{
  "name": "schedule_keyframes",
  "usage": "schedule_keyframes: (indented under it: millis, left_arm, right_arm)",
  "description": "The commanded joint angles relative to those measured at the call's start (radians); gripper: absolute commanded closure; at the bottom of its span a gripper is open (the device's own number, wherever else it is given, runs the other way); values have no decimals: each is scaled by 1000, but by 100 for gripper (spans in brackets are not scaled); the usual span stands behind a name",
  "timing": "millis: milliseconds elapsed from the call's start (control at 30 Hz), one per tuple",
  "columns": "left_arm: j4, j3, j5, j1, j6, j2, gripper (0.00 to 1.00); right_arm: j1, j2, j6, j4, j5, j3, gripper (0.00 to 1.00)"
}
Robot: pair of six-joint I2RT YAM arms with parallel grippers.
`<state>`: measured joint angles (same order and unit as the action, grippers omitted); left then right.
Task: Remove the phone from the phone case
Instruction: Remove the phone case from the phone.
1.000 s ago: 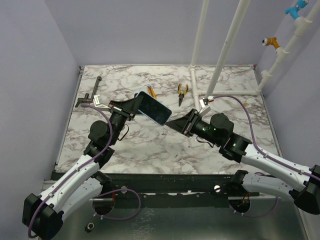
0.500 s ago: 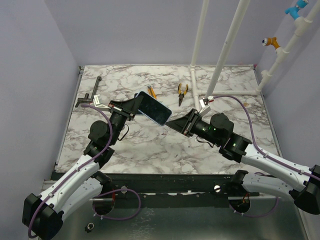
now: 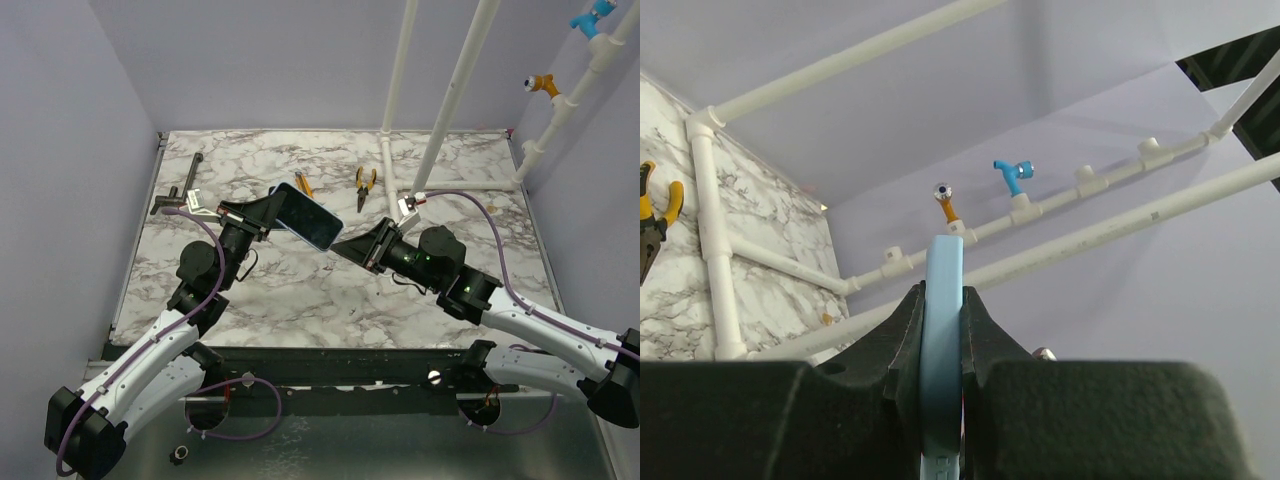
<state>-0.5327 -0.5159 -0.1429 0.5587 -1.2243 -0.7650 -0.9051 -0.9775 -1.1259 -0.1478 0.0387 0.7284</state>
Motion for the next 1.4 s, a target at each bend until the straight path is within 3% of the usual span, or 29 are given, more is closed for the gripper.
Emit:
schedule_keyframes:
  millis: [0, 867, 1367]
  left_arm:
    - [-56, -58, -3, 3, -15, 11, 100]
    - [-56, -98, 23, 8, -23, 23, 100]
    - [-58, -96, 37, 28, -36, 22, 100]
  right_arm:
    - [-8, -21, -12, 2, 7, 22, 76]
    - [-7, -132, -71, 146, -27, 98, 82]
    - [-6, -171, -110, 125, -29, 106, 81]
